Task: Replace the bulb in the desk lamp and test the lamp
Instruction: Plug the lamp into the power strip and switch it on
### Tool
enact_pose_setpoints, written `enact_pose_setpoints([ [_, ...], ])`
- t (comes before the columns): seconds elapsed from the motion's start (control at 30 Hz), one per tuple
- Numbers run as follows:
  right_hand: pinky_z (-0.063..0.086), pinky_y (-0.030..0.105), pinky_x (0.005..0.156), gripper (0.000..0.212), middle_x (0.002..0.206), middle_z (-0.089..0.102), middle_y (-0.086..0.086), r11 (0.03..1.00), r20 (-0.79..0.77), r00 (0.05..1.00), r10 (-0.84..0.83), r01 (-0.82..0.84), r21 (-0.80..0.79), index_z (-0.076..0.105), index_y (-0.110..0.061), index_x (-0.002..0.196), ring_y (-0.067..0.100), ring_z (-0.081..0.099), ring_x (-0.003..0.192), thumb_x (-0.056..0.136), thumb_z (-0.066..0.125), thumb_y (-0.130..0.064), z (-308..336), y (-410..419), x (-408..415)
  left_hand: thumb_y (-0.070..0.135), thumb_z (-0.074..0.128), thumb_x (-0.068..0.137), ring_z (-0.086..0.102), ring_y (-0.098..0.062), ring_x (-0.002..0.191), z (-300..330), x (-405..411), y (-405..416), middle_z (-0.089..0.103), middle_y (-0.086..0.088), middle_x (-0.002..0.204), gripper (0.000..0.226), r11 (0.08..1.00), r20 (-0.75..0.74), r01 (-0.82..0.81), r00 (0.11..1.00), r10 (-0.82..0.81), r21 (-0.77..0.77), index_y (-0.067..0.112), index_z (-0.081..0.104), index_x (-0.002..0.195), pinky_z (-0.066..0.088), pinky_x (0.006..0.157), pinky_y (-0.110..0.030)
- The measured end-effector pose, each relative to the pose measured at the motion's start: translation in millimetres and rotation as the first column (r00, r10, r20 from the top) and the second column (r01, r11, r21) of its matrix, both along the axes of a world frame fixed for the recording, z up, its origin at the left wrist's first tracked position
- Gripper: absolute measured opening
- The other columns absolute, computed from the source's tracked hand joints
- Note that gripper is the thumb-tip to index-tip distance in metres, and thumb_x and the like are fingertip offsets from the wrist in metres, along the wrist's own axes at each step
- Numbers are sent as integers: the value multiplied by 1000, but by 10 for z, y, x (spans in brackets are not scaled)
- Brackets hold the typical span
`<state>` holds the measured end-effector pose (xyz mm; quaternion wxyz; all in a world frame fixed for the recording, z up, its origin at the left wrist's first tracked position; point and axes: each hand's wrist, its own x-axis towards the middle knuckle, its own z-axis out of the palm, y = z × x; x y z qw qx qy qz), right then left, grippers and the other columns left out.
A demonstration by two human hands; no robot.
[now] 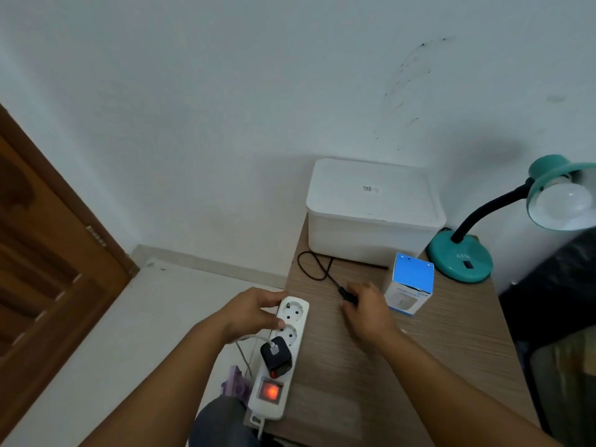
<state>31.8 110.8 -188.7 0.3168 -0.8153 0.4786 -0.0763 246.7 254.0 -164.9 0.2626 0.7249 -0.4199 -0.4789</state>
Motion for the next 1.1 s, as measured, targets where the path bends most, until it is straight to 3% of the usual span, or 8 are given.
enact_pose_setpoints([
  [0.07,39,24,87,32,120,52,3,1000,-12,1000,-14,14,4,60,-18,126,15,51,105,94,60,-21,-35,-35,1,12,81,78,59,8,108,-52,20,-2,66,19,124,59,1000,15,-16,1000,16,1,37,64,128,45,80,-12],
  [0.17,42,26,90,34,122,56,3,1000,-24,999,-27,28,9,61,-20,127,15,53,105,94,60,-24,-85,-88,9,14,83,76,58,6,113,-101,34,-8,65,16,127,61,999,14,-38,999,38,-2,34,62,130,46,98,-24],
  [0.47,45,25,81,27,101,66,-10,983,169,982,-80,50,179,72,-23,110,11,60,97,83,75,-22,-49,-40,-7,8,82,76,56,15,104,-157,28,-13,65,13,127,62,997,-48,-78,996,77,-25,26,62,132,39,80,-4],
  [0.6,51,25,77,19,94,69,-7,956,257,964,-64,-14,292,71,-32,97,8,62,86,83,75,-19,70,72,-5,8,82,77,56,17,101,-153,15,-3,65,13,126,61,996,-47,-80,996,79,-37,27,62,132,38,89,-13],
  [0.73,46,19,66,16,94,67,-3,954,338,940,-44,-62,294,70,-31,95,7,57,74,84,74,-20,224,196,53,10,82,77,56,20,101,-151,10,1,66,18,124,58,997,-36,-67,997,66,-39,31,64,129,41,88,-15],
  [0.83,53,25,69,16,94,66,-2,945,387,922,-1,-126,302,68,-32,93,12,59,79,85,72,-19,337,273,97,12,83,76,54,26,95,-165,9,3,67,18,121,59,996,-16,-70,997,69,-48,31,64,129,36,77,-4],
  [0.97,57,40,79,16,89,70,1,952,412,911,28,-150,267,68,-34,91,19,66,82,84,73,-21,364,315,155,14,83,76,55,24,98,-182,-1,24,68,16,120,58,994,-4,-93,996,93,-48,32,65,128,40,85,-9],
  [1.1,57,35,76,14,84,72,-4,953,413,905,100,-207,222,68,-33,91,9,68,79,85,71,-20,346,342,214,15,83,76,55,25,95,-187,-9,30,69,16,118,56,993,-1,-101,995,101,-59,31,66,127,37,75,-3],
])
